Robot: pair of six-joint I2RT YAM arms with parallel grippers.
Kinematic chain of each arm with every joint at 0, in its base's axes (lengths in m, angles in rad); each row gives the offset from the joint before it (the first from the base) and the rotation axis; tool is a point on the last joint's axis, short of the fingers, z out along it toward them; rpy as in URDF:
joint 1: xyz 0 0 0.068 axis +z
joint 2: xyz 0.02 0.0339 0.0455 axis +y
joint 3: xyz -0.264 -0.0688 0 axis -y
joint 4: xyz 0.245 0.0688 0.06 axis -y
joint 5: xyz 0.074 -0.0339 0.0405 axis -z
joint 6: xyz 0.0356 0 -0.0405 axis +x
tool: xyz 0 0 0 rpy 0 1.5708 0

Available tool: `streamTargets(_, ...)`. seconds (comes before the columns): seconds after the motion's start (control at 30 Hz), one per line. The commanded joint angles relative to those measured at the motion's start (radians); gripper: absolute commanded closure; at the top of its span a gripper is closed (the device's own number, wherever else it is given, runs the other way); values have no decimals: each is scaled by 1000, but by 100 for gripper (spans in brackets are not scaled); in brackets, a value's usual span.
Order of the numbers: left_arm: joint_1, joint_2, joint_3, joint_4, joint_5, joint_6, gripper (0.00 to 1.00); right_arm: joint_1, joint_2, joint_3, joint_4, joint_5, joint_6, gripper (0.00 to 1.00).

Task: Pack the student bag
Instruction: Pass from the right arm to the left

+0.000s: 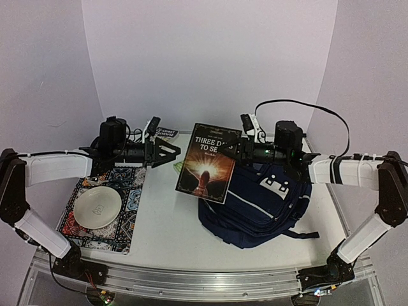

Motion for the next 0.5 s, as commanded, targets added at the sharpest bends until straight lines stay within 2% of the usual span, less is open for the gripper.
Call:
streamTargets(0.0, -39, -86, -97, 103, -222, -147, 26, -1, -69, -35, 257, 181, 117, 100)
streamTargets(0.2, -87, -97, -281, 439, -302, -398, 20, 4, -42, -76, 431, 312, 224, 100)
streamTargets(0.47, -193, -17, -271, 609, -385, -436, 13, 26, 3, -78, 526, 385, 271, 100)
